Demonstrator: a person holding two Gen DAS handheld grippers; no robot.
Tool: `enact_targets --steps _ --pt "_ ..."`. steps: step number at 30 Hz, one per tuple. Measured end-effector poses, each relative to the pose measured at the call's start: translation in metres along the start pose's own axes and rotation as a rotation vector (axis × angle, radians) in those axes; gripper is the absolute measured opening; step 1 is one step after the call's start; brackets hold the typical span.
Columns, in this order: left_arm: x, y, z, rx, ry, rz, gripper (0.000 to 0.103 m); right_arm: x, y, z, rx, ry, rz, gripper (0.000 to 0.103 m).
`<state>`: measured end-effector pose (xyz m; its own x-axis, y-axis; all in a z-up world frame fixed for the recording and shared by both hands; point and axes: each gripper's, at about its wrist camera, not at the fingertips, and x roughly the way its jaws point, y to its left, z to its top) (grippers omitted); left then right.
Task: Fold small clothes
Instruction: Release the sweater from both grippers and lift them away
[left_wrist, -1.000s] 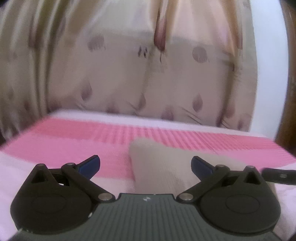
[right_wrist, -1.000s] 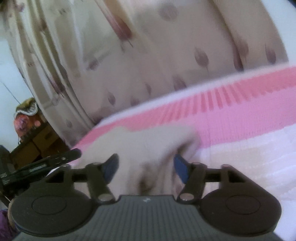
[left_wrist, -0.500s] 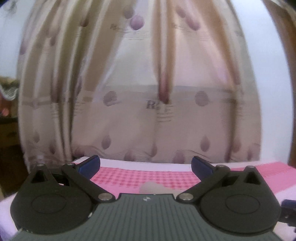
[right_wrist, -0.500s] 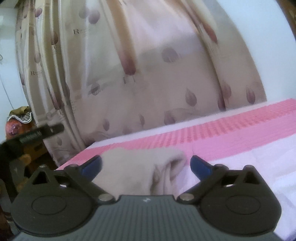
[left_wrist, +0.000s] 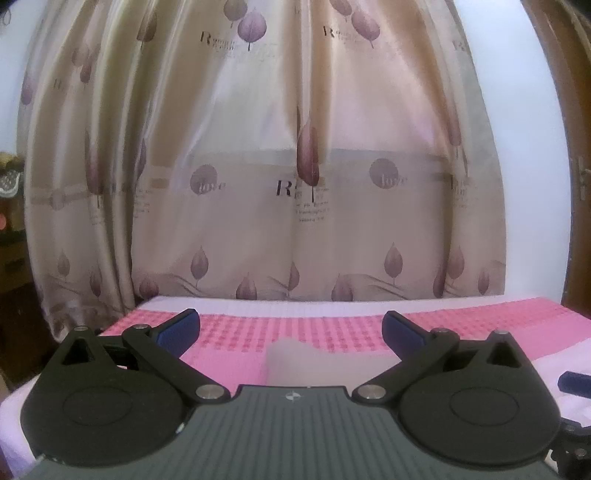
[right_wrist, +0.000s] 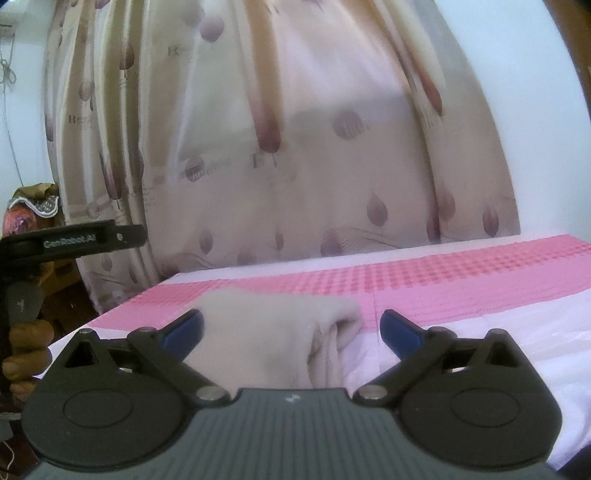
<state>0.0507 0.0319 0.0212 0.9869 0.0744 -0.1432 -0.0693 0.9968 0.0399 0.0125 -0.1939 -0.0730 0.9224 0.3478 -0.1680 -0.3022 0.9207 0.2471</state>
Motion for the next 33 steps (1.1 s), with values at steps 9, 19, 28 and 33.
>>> enact_targets --steps 9,19,28,33 --pt "-0.001 0.009 -0.009 -0.040 0.028 -0.024 0.103 0.003 0.003 -0.004 0.004 0.033 -0.035 0.103" --pt "0.005 0.009 -0.016 -0.036 0.056 -0.033 0.103 0.004 0.005 -0.006 -0.005 0.051 -0.034 0.103" --pt "0.011 0.009 -0.023 -0.056 0.056 -0.041 0.103 0.006 0.003 -0.008 0.002 0.064 -0.039 0.103" --pt "0.012 0.010 -0.025 -0.066 0.056 -0.039 0.103 0.006 0.003 -0.009 -0.002 0.057 -0.045 0.103"
